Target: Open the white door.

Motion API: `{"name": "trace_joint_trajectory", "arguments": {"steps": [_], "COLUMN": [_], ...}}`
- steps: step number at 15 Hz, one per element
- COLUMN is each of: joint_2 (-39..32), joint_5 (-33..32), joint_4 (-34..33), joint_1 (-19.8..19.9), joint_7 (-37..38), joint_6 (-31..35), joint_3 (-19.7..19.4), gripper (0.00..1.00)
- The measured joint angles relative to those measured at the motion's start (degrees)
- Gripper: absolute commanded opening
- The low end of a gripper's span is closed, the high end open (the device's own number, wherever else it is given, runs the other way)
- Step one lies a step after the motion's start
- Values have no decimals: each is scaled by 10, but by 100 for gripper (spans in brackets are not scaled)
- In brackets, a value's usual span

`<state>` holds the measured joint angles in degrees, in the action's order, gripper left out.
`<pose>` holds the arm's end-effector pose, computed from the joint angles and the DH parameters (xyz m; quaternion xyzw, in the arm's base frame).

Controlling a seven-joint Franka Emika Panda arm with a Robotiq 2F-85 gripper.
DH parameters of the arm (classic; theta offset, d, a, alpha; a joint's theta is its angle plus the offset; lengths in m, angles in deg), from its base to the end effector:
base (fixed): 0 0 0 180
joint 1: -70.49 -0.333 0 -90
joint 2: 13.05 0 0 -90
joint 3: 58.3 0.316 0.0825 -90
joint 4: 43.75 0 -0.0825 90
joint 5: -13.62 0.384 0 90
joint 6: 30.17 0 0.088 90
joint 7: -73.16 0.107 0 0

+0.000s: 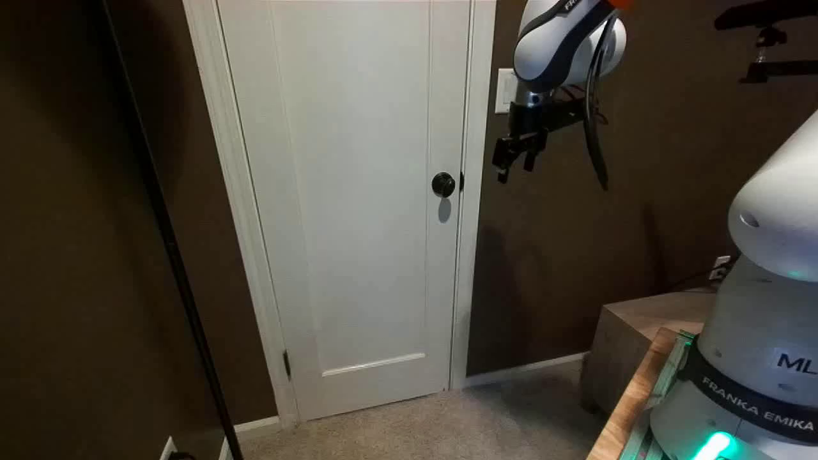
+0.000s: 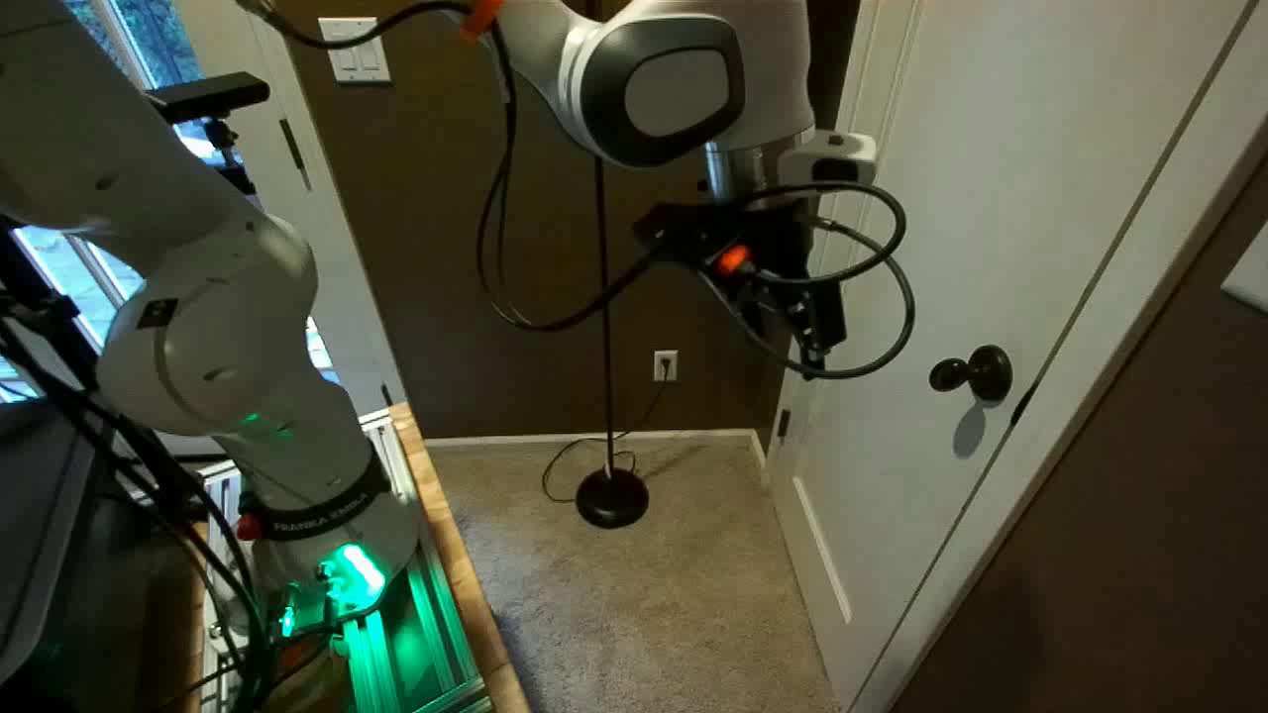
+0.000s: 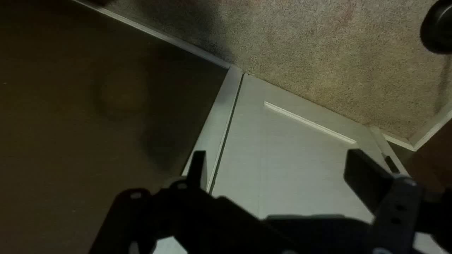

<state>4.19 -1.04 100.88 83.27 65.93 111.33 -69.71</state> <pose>0.4125 -0.1851 0.4066 0.9891 -0.0561 0.1007 0.0921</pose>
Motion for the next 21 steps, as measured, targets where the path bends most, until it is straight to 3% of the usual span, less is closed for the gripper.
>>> {"name": "trace_joint_trajectory", "arguments": {"steps": [9, 15, 18, 21], "joint_2": [-1, -81, -145, -203], "joint_5": [14, 266, 344, 390], "joint_4": [0, -60, -130, -199], "joint_1": [-3, -78, -73, -43], "joint_7": [-5, -118, -152, -177], "joint_6": [-1, -31, -70, -100], "joint_3": [-1, -36, -43, -44], "gripper": [100, 100, 100, 100]}}
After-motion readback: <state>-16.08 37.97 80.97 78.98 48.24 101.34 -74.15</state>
